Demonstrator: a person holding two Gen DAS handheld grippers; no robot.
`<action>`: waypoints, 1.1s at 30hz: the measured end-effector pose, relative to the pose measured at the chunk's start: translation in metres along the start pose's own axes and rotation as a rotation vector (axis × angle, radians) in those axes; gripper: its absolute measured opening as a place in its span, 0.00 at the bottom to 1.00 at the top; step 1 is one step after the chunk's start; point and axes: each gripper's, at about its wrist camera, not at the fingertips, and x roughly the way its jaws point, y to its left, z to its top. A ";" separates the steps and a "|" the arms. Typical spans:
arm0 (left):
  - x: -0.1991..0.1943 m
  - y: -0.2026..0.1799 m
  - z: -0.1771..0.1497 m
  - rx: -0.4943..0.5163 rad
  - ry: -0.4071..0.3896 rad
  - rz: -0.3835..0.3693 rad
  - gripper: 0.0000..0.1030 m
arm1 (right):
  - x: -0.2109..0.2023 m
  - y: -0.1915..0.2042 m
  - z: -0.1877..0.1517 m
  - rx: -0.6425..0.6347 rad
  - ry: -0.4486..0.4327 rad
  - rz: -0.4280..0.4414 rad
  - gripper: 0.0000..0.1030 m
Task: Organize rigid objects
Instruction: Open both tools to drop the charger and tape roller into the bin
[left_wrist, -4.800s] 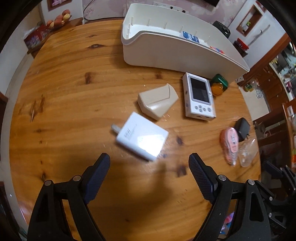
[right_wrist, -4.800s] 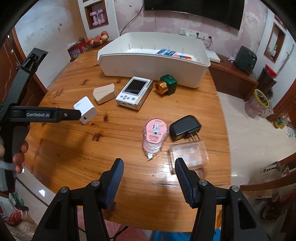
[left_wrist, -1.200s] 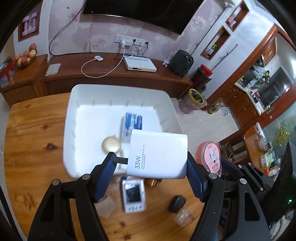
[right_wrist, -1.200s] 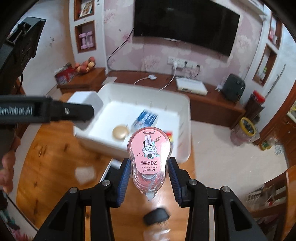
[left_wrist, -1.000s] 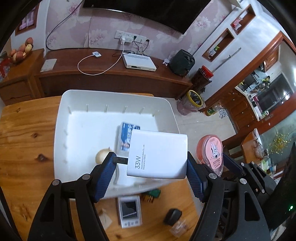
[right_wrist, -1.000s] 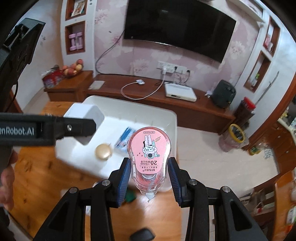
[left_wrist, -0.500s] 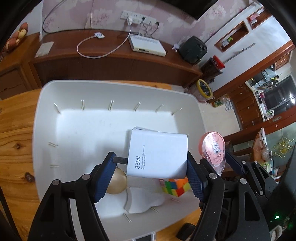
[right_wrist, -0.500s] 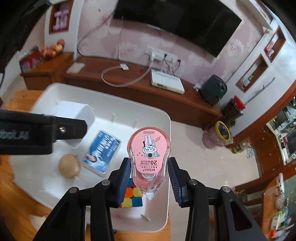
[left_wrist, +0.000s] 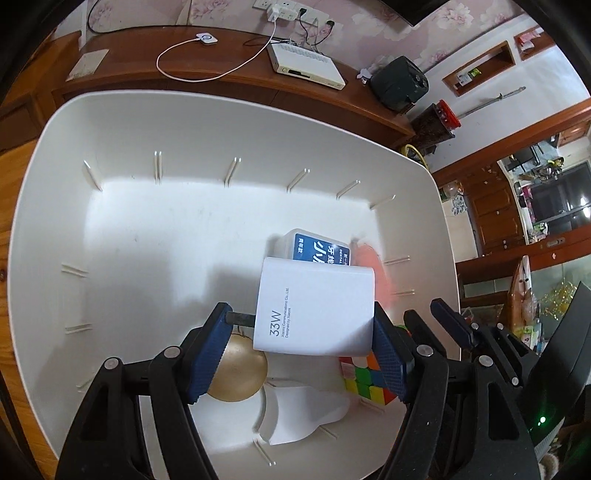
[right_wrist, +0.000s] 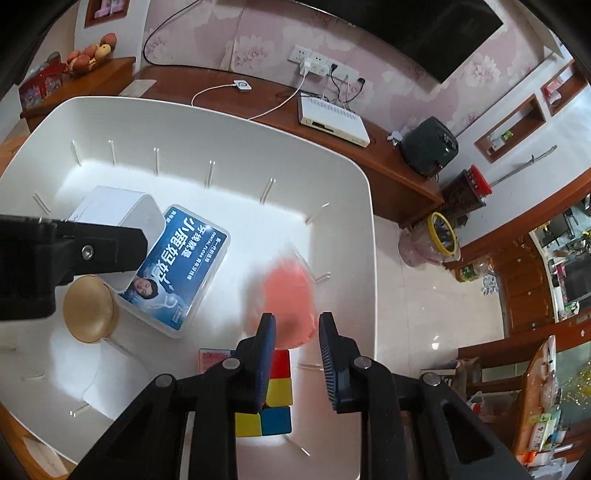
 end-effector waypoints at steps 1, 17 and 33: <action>0.001 0.001 0.000 -0.009 0.006 -0.004 0.73 | 0.001 0.000 0.000 -0.003 0.004 0.004 0.23; -0.015 -0.008 -0.010 -0.004 -0.033 0.014 0.93 | -0.023 0.007 -0.021 -0.039 -0.061 -0.004 0.48; -0.049 -0.042 -0.041 0.053 -0.105 0.025 0.93 | -0.071 -0.005 -0.050 -0.003 -0.135 0.040 0.48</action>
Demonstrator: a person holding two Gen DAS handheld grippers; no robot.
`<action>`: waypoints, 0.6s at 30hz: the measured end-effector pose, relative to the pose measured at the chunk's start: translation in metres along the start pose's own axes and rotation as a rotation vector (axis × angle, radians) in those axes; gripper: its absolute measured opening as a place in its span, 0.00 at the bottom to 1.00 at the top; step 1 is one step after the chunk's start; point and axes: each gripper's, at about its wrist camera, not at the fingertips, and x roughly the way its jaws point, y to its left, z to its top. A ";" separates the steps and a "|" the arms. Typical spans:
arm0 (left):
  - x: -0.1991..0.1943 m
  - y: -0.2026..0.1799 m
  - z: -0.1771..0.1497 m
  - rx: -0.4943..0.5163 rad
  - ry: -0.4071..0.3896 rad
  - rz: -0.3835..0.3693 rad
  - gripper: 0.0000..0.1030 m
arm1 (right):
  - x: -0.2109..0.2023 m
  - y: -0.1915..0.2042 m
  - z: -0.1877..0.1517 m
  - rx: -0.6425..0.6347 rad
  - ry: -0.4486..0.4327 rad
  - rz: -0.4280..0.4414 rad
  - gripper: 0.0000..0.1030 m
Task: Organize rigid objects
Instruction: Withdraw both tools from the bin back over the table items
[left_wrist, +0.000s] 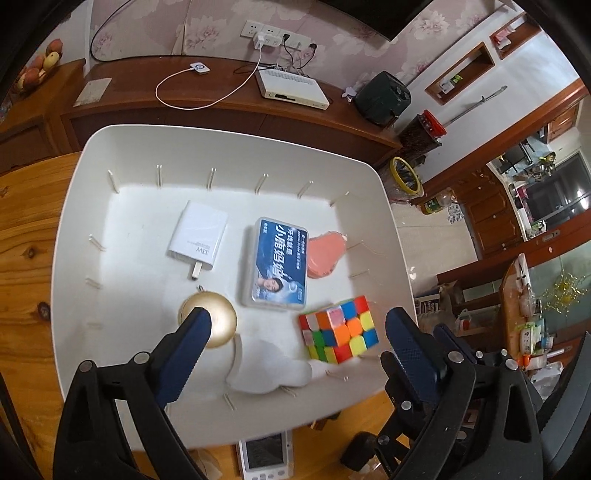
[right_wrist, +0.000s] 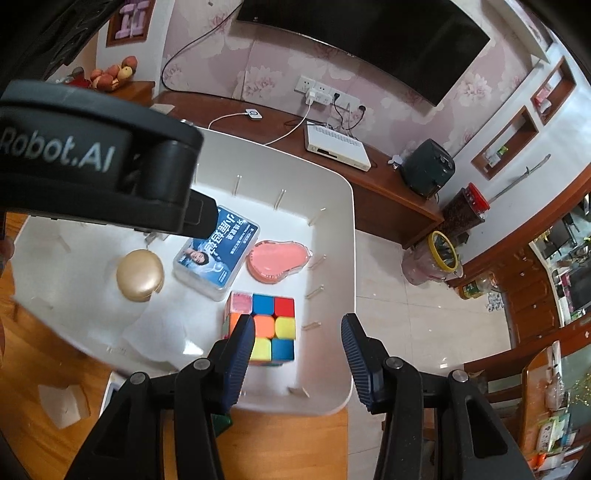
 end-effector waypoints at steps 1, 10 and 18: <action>-0.002 -0.001 -0.002 0.000 -0.003 0.001 0.93 | -0.003 -0.001 -0.003 -0.001 -0.004 0.001 0.48; -0.030 -0.015 -0.032 0.011 -0.040 0.003 0.93 | -0.035 -0.009 -0.029 0.015 -0.035 0.012 0.48; -0.059 -0.040 -0.071 0.083 -0.069 0.013 0.93 | -0.065 -0.021 -0.069 0.039 -0.051 0.025 0.48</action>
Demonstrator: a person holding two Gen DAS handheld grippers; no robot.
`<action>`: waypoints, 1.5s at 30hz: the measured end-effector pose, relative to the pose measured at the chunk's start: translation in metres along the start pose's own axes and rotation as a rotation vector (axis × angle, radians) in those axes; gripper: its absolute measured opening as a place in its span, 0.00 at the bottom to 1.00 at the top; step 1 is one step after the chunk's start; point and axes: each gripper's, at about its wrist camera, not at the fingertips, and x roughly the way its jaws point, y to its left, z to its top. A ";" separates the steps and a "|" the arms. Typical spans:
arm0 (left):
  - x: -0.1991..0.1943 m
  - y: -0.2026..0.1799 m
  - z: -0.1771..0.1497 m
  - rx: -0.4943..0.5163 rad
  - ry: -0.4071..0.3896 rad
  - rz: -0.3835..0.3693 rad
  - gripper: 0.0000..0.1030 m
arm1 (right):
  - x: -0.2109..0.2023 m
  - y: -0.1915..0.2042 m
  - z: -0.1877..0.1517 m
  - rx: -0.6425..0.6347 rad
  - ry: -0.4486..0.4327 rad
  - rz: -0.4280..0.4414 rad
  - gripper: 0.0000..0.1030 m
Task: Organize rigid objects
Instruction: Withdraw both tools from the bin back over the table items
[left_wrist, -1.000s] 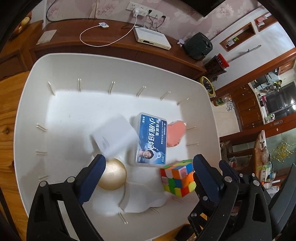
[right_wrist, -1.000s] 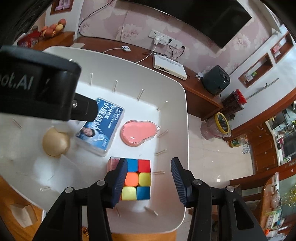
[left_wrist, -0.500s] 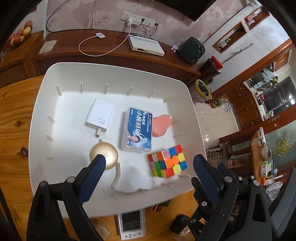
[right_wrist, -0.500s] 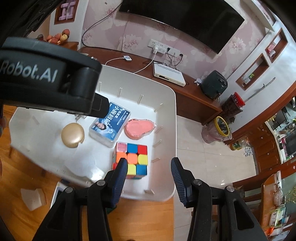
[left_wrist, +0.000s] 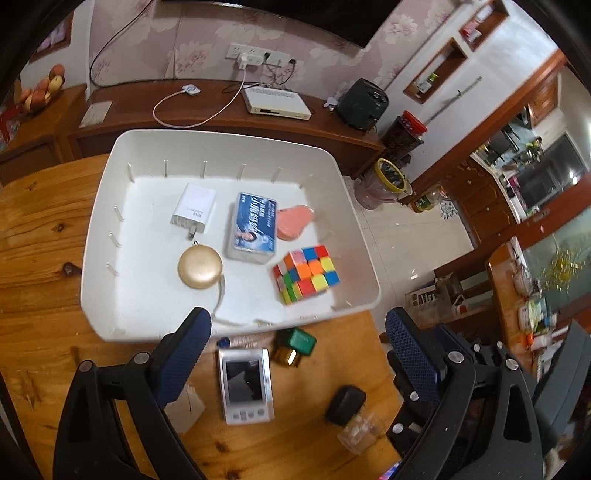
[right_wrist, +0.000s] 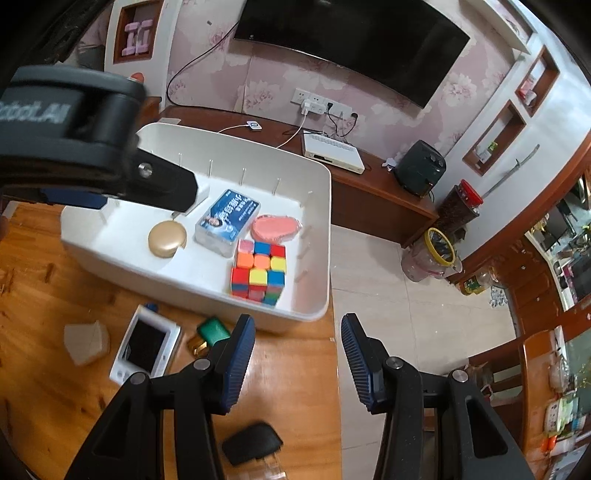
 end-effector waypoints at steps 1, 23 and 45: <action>-0.004 -0.003 -0.005 0.008 -0.001 0.001 0.93 | -0.004 -0.002 -0.005 0.004 -0.002 0.001 0.48; -0.041 -0.017 -0.111 0.045 -0.003 0.092 0.94 | -0.054 -0.052 -0.101 0.094 0.018 0.093 0.49; -0.017 0.027 -0.186 -0.091 0.105 0.155 0.94 | -0.035 -0.046 -0.163 0.100 0.133 0.143 0.49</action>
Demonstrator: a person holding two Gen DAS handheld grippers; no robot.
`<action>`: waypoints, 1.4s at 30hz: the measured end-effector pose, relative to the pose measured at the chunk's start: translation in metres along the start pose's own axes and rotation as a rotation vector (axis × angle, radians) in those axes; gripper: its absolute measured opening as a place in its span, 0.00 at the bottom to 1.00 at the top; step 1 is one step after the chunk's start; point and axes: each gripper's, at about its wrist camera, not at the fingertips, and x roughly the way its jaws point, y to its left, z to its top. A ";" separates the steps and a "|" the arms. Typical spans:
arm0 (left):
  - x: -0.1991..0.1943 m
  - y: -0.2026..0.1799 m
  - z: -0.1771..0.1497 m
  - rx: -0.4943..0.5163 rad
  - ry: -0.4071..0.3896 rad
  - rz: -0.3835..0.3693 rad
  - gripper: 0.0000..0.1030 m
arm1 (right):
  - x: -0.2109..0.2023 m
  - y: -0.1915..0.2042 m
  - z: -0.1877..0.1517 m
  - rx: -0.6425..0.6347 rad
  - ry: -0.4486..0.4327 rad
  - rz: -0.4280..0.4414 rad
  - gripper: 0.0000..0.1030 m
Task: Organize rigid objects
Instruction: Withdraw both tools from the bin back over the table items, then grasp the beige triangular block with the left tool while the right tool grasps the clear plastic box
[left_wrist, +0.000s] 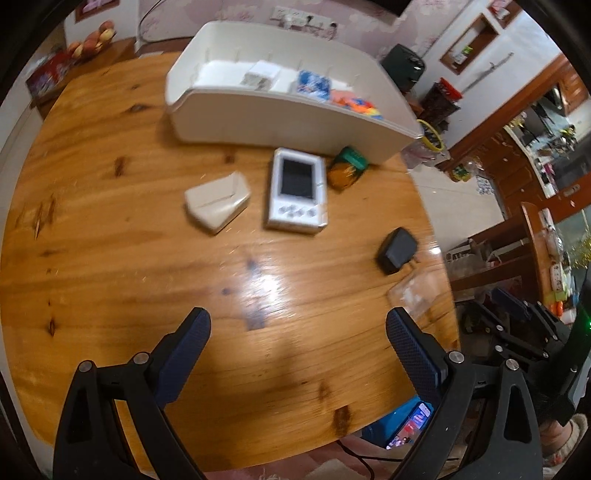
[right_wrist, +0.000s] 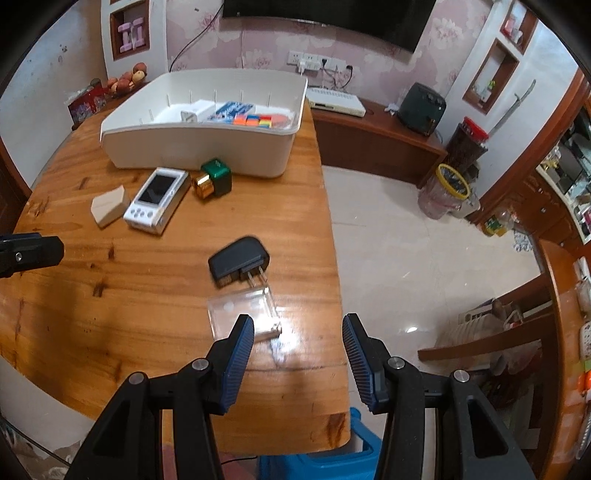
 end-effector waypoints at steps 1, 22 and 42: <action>0.002 0.005 -0.001 -0.008 0.003 0.013 0.94 | 0.003 0.000 -0.003 0.005 0.007 0.014 0.49; 0.039 0.070 0.045 0.045 0.065 0.164 0.94 | 0.053 0.020 -0.005 0.025 0.054 0.298 0.62; 0.083 0.059 0.070 0.350 0.180 0.218 0.94 | 0.094 0.024 0.015 -0.122 0.116 0.197 0.73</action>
